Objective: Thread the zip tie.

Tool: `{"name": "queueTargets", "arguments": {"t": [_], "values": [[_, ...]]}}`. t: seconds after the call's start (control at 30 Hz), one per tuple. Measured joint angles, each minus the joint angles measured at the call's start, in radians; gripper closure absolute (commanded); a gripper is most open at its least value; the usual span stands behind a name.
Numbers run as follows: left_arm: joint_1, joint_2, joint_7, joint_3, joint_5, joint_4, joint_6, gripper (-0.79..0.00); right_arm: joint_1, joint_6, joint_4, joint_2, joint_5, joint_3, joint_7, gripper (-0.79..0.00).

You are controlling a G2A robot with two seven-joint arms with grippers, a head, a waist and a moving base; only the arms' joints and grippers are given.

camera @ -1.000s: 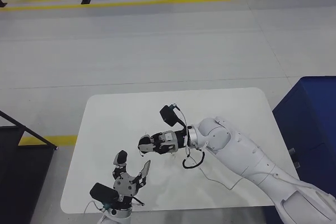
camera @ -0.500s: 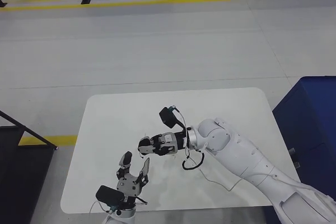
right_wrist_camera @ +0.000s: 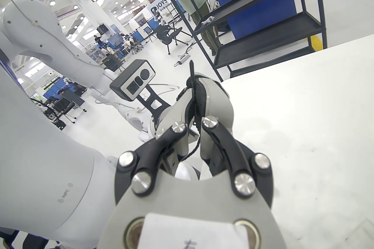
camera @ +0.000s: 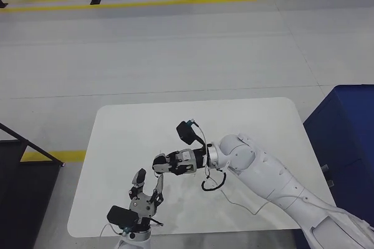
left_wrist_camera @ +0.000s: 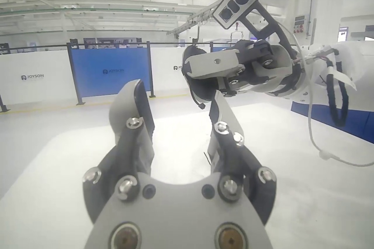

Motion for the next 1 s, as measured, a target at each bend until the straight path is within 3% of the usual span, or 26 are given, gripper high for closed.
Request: {"name": "queueTargets", "arguments": {"t": [0.3,0.6,0.8,1.0], "values": [[0.006,-0.004,0.002,-0.015,-0.021,0.005,-0.002,-0.354,-0.013,0.003,-0.008,-0.001,-0.013,0.019,-0.003,0.0],[0.004,-0.01,0.004,-0.023,-0.049,0.002,0.0,-0.243,-0.021,0.008,-0.013,-0.003,-0.014,0.033,0.005,0.0],[0.007,-0.012,0.044,-0.027,-0.044,0.001,-0.013,-0.256,-0.018,0.013,-0.006,-0.007,-0.012,0.034,0.016,0.0],[0.007,-0.015,0.079,-0.032,-0.035,0.006,-0.012,-0.317,-0.014,0.014,0.0,-0.012,-0.007,0.034,0.025,0.0]]}}
